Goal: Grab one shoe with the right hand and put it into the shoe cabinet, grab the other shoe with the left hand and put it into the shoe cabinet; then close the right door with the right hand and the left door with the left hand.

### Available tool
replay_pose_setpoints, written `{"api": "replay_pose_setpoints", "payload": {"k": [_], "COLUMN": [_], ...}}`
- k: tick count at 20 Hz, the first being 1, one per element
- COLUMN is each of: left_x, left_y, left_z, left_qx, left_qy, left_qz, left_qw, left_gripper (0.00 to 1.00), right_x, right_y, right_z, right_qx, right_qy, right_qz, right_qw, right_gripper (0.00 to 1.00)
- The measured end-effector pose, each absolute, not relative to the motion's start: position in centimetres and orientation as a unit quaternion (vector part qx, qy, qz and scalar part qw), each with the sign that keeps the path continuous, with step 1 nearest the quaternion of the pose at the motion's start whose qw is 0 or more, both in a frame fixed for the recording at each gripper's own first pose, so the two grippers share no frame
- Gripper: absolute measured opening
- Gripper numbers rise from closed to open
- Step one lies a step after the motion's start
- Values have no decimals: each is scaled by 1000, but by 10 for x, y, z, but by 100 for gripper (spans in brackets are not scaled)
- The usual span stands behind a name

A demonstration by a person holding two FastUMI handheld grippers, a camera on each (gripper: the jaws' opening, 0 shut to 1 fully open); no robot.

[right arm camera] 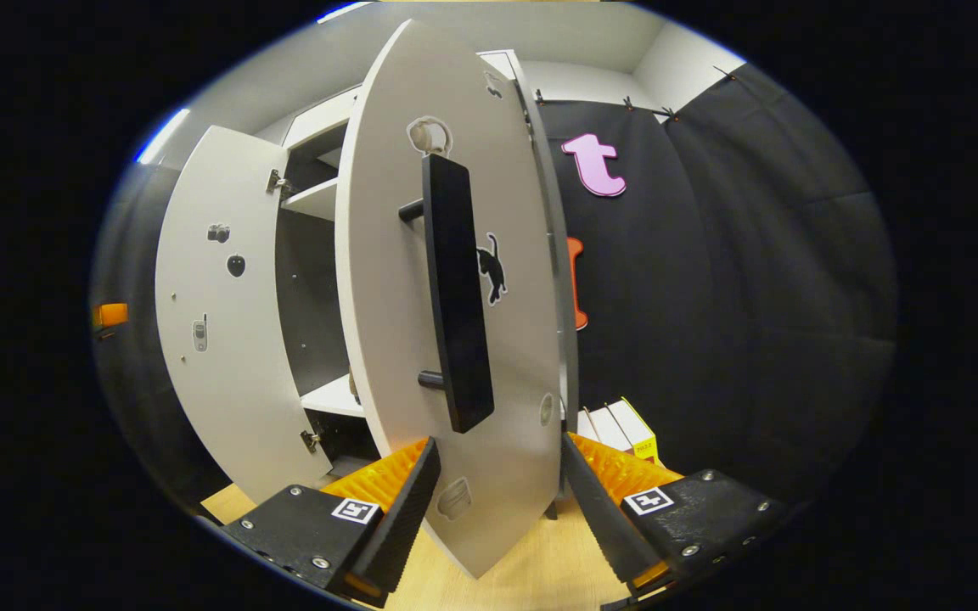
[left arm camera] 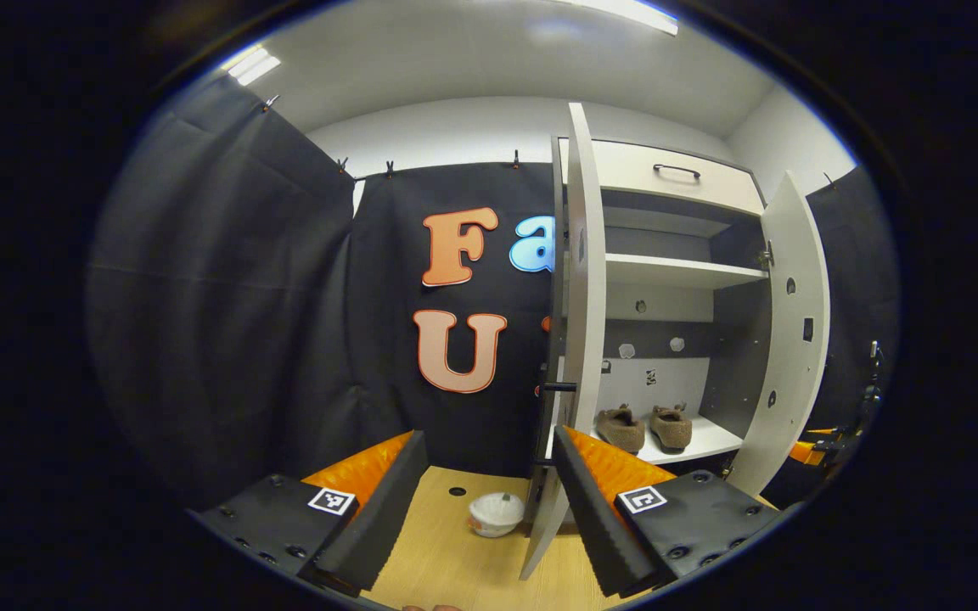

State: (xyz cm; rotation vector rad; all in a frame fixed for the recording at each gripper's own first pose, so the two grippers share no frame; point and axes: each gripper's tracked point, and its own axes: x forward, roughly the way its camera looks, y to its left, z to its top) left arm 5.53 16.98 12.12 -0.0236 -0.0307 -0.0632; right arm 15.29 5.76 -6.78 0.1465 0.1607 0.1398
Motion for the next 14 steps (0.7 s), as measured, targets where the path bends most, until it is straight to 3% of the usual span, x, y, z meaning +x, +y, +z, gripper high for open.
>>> {"api": "replay_pose_setpoints", "payload": {"k": [3, 4, 5, 6, 7, 14], "left_x": [66, 70, 73, 77, 81, 99], "left_y": [180, 183, 185, 187, 188, 203], "left_z": [118, 116, 113, 111, 110, 94], "left_qx": [-14, -15, -16, -17, -17, -19], "left_qy": [-17, -13, -9, -7, -4, 7], "left_qz": [-34, -35, -36, -38, -39, -40], "left_qw": [999, 999, 999, 999, 999, 999], "left_gripper": [94, 96, 96, 96, 96, 94], "right_x": [179, 185, 192, 198, 205, 238], "right_y": [74, 81, 89, 96, 103, 124], "right_z": [-68, -69, -70, -71, -72, -71], "right_qx": [89, 97, 104, 105, 100, 80], "right_qy": [77, 79, 81, 82, 81, 75], "right_qz": [60, 64, 68, 69, 68, 43], "right_qw": [991, 990, 989, 989, 989, 993], "right_gripper": [90, 100, 90, 100, 91, 91]}}
